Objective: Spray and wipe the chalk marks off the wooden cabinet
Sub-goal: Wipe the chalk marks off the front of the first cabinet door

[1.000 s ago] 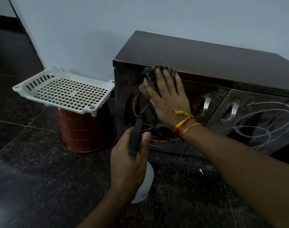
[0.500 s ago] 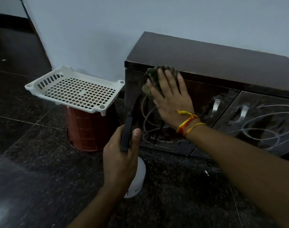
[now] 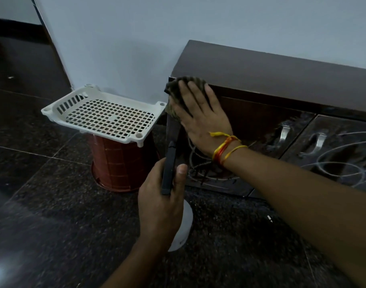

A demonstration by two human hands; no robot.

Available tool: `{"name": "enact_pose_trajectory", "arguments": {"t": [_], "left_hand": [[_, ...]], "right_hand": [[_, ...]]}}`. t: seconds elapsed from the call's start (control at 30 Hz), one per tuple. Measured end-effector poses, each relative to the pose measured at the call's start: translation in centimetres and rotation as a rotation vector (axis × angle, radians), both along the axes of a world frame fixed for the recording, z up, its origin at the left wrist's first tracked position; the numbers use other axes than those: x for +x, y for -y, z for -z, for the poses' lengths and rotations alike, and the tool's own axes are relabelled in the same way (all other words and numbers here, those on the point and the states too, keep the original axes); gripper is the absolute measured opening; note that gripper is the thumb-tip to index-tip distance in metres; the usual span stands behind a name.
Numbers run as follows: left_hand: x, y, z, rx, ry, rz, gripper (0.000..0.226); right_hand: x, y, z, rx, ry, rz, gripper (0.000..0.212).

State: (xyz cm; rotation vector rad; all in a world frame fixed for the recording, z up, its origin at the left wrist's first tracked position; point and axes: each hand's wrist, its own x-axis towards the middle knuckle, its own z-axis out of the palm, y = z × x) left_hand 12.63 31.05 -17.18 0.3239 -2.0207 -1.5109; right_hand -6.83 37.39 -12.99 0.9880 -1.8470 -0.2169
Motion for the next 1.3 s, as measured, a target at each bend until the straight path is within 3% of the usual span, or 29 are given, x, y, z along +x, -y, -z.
{"name": "enact_pose_trajectory", "arguments": {"t": [0.13, 0.3, 0.43, 0.57, 0.77, 1.0, 1.17, 1.3], "left_hand": [[0.4, 0.5, 0.0, -0.017, -0.004, -0.001, 0.025], [1.0, 0.8, -0.4, -0.029, -0.019, -0.007, 0.024], [1.4, 1.0, -0.2, -0.027, -0.029, -0.013, 0.03], [1.4, 1.2, -0.1, -0.03, -0.022, -0.017, 0.019], [1.4, 1.2, 0.0, -0.059, -0.014, -0.009, 0.015], [1.1, 1.2, 0.4, -0.066, 0.01, -0.009, 0.017], [1.3, 1.1, 0.2, -0.05, -0.001, -0.01, 0.014], [1.5, 1.1, 0.2, -0.058, -0.006, -0.01, 0.015]], "right_hand": [[0.3, 0.4, 1.2, -0.003, 0.012, 0.011, 0.061], [0.9, -0.7, 2.7, 0.189, 0.028, 0.035, 0.064], [0.7, 0.1, 0.5, 0.096, -0.015, 0.058, 0.061], [0.6, 0.9, 1.0, 0.003, -0.005, 0.04, 0.057], [1.0, 1.0, 2.6, 0.201, 0.057, -0.01, 0.055], [0.6, 1.3, 0.9, 0.027, -0.002, 0.005, 0.053], [0.9, 0.8, 5.3, 0.197, 0.091, -0.045, 0.055], [0.9, 0.6, 5.1, 0.181, 0.065, -0.04, 0.059]]}}
